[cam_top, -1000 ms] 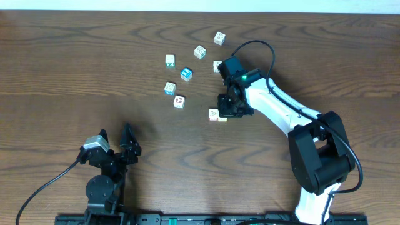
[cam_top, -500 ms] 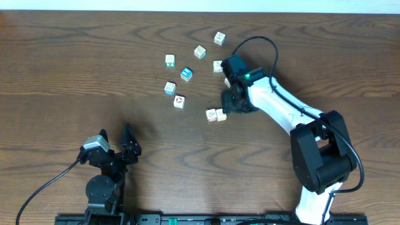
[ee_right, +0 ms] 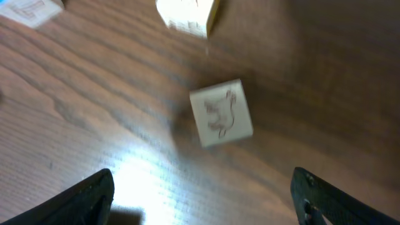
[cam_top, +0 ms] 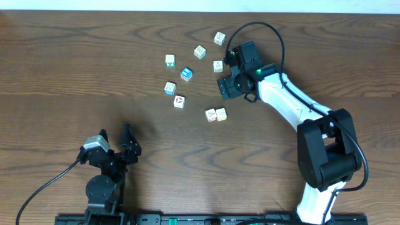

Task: Lift 5 blocks
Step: 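Grasp the red-topped animal-picture block with the right gripper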

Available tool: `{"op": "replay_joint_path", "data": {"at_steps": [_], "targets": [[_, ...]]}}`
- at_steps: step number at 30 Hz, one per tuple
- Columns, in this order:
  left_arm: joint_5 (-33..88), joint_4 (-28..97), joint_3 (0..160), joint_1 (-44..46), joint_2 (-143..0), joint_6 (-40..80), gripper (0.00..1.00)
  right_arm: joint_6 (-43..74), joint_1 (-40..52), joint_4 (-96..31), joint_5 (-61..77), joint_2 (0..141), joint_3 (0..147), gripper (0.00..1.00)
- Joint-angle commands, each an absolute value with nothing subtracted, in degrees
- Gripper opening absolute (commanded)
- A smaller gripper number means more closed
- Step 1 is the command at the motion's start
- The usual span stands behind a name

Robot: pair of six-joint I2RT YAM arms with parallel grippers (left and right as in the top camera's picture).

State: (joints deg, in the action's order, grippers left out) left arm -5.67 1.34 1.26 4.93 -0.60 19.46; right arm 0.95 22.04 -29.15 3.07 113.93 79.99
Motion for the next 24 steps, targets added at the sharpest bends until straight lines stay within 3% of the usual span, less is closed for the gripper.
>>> {"op": "replay_joint_path", "data": {"at_steps": [1,8,13,18,24], "targets": [[-6.0,3.7,0.2,4.7,-0.2,18.9,0.76,-5.5,20.9,-27.0,5.3,113.1,79.9,0.86],[-6.0,3.7,0.2,4.7,-0.2,18.9,0.77,-9.4,20.8,-22.9,8.8,117.5,79.9,0.86],[-6.0,3.7,0.2,4.7,-0.2,18.9,0.77,-10.5,20.7,-20.4,9.5,121.6,79.9,0.8],[-6.0,3.8,0.2,4.7,-0.2,18.9,0.77,-10.8,20.6,-18.8,9.3,123.6,79.9,0.66],[-6.0,3.7,0.2,4.7,-0.2,18.9,0.77,-11.2,20.2,-18.2,6.7,123.6,80.6,0.59]]}}
